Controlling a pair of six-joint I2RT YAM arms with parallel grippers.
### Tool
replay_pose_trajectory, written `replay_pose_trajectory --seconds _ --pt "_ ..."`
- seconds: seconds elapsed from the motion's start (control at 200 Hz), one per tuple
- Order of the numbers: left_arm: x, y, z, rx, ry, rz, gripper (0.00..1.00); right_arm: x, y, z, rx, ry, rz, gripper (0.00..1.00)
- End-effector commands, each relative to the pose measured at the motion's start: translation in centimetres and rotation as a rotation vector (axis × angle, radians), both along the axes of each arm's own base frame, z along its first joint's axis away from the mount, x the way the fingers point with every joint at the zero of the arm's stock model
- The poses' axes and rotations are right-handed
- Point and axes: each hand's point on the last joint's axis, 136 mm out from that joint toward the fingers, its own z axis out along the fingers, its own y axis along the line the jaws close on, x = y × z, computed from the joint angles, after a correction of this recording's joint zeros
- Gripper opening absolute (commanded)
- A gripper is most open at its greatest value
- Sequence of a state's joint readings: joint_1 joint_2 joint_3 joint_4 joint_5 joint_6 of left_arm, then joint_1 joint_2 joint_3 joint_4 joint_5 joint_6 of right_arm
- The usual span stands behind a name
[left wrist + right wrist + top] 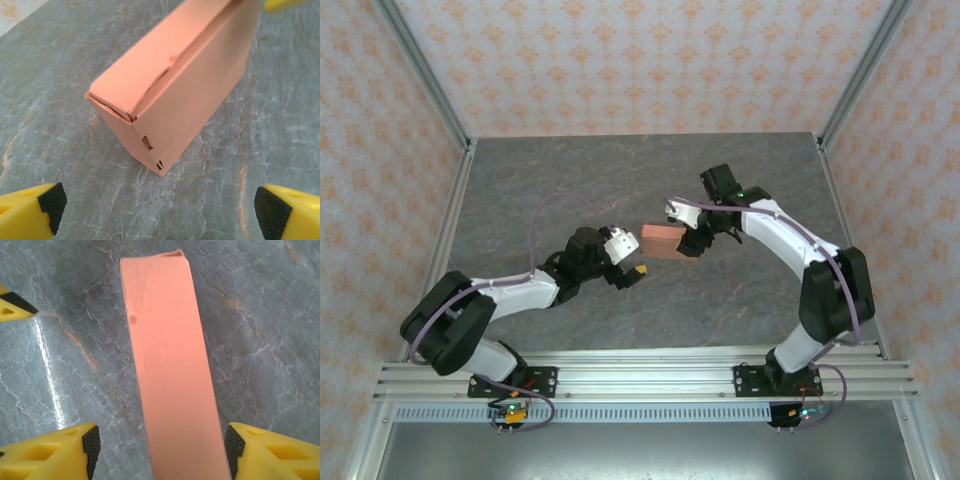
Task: Fold the paper box
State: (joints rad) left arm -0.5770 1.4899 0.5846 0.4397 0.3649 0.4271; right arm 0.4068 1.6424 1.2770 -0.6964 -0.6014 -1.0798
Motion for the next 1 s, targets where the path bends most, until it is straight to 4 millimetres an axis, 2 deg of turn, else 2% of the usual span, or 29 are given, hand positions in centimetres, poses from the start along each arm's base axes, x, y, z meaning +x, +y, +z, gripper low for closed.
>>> replay_pose_trajectory --seconds 0.0,0.235,0.385,0.496,0.561,0.661,0.756,0.856,0.996 --pt "1.4 -2.0 1.4 0.0 -0.106 -0.146 0.99 -1.0 0.2 -0.2 -0.027 0.062 0.126 0.65" --pt "4.0 -4.2 1.5 -0.019 -0.128 -0.182 0.97 -1.4 0.0 -0.9 -0.076 0.154 0.182 0.56" --pt "5.0 -5.1 1.3 -0.027 -0.128 -0.204 0.95 -1.9 0.3 -0.8 -0.071 0.199 0.223 0.43" --pt "4.7 -5.8 1.0 -0.042 -0.102 -0.251 0.9 -1.7 0.2 -0.9 -0.08 0.212 0.232 0.39" --pt "4.2 -6.2 0.8 -0.052 -0.083 -0.281 0.84 -1.6 0.3 -0.9 -0.08 0.211 0.237 0.39" --pt "3.7 -6.2 0.5 -0.053 -0.062 -0.292 0.76 -1.6 0.6 -0.5 -0.058 0.21 0.24 0.37" --pt "3.3 -5.8 0.3 -0.062 -0.064 -0.284 0.75 -1.6 0.7 -0.1 -0.048 0.216 0.239 0.37" --pt "2.7 -5.8 0.2 -0.068 -0.05 -0.295 0.6 -1.5 0.8 0.3 -0.012 0.236 0.219 0.37" --pt "1.9 -5.9 -0.1 -0.058 -0.039 -0.306 0.59 -1.5 1.1 0.3 0.007 0.275 0.19 0.37"
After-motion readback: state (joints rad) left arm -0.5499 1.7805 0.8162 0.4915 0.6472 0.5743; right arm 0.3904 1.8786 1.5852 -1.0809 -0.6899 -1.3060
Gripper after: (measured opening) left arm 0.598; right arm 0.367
